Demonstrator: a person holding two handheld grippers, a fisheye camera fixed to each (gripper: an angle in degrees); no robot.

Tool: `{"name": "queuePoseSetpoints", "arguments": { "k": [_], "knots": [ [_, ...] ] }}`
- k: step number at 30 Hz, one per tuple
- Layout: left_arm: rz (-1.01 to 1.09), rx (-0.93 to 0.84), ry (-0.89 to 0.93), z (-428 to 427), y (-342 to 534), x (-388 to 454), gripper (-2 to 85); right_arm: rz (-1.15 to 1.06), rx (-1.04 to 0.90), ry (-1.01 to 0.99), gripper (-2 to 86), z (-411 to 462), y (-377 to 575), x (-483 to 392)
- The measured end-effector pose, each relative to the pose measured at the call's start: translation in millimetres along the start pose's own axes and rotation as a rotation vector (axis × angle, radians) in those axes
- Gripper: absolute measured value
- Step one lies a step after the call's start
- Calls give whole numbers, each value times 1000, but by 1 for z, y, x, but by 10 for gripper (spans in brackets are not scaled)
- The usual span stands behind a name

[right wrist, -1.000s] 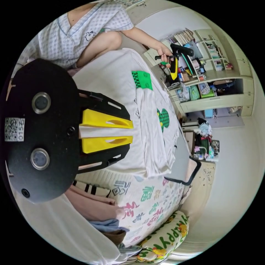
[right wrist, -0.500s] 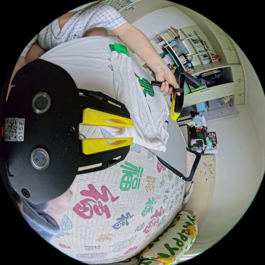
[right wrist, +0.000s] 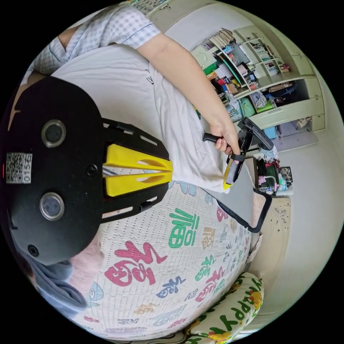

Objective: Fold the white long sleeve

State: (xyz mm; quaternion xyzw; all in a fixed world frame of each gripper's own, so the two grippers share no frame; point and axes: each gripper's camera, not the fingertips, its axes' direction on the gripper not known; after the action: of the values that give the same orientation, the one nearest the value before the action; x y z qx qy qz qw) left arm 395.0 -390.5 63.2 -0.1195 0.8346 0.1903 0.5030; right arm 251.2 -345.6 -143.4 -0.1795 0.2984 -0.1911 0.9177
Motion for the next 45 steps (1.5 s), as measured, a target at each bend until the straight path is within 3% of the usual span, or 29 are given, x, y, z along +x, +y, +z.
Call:
{"name": "queuePoseSetpoints", "arguments": {
  "k": [6,12,20,29,37,45],
  "knots": [
    [86,69,-128,-4,-20,37,4,78,-40,93,-10,-7,0,15],
    [189,-55,-297,36,-39,65,11,38,-118,179,-10,6,-6,13],
    [197,-121,-383,39,-49,66,85,91,-150,148,-10,11,-10,25],
    [77,95,-201,-47,-15,25,92,55,7,175,0,-13,-13,12],
    [150,-150,-51,-31,22,21,96,-322,45,-81,82,-11,-17,-57],
    [223,-217,-167,-27,35,35,79,-366,-119,-1,2,15,-20,-71]
  ]
}}
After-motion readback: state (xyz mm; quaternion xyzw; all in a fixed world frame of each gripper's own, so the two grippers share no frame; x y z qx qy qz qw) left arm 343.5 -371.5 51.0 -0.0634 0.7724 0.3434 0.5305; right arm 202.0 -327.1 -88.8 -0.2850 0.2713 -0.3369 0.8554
